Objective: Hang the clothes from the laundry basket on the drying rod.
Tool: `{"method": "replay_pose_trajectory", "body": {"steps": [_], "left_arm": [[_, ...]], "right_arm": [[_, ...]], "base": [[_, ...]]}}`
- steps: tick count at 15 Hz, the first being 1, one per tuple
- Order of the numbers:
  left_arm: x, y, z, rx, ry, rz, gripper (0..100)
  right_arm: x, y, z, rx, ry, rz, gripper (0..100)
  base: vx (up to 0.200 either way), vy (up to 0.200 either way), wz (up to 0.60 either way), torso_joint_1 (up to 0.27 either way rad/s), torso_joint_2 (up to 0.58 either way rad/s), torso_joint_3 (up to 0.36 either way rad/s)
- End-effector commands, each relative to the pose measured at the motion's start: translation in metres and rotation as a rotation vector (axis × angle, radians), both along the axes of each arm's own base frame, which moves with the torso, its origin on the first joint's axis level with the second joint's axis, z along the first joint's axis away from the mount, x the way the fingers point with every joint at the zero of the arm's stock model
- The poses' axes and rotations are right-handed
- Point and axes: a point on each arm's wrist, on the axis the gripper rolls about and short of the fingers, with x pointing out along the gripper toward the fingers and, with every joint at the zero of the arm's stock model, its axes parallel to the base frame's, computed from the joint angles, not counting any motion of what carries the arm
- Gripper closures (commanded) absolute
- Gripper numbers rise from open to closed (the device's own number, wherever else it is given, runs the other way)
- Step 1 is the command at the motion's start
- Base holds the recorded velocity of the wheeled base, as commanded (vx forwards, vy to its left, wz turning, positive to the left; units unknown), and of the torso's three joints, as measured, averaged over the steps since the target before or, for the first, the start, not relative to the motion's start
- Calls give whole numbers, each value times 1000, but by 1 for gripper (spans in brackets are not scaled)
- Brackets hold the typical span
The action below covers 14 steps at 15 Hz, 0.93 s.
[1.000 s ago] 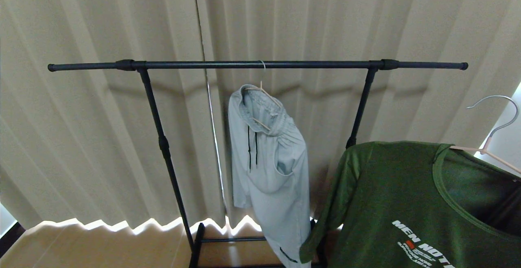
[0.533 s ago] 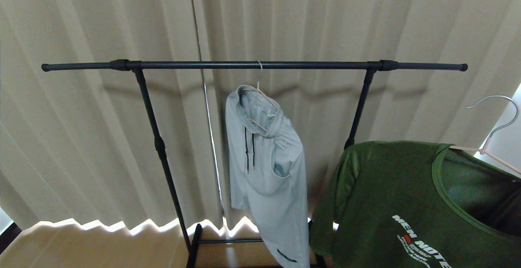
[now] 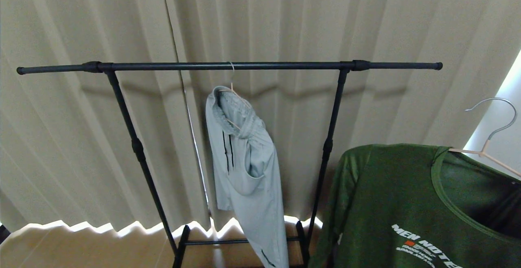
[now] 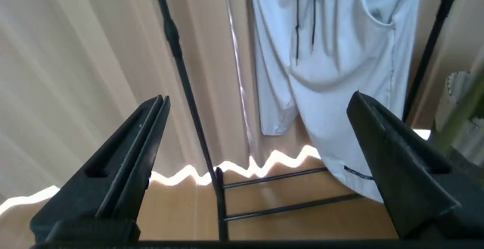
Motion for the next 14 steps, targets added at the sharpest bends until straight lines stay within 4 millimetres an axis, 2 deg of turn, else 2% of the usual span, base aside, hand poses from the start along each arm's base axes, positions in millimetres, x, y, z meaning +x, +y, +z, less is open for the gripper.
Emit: {"method": "replay_pose_trajectory", "body": {"steps": [1, 2, 14], "left_arm": [[0, 0, 0, 0, 3, 1, 0], [0, 0, 0, -2, 4, 1, 0], [0, 0, 0, -3, 5, 1, 0]], "right_arm": [[1, 0, 0, 0, 4, 1, 100], [1, 0, 0, 0, 2, 7, 100], [-5, 2, 5, -6, -42, 18, 100]], "base": [[0, 0, 0, 0, 0, 0], [0, 0, 0, 0, 0, 0], [200, 0, 0, 4, 3, 2]]}}
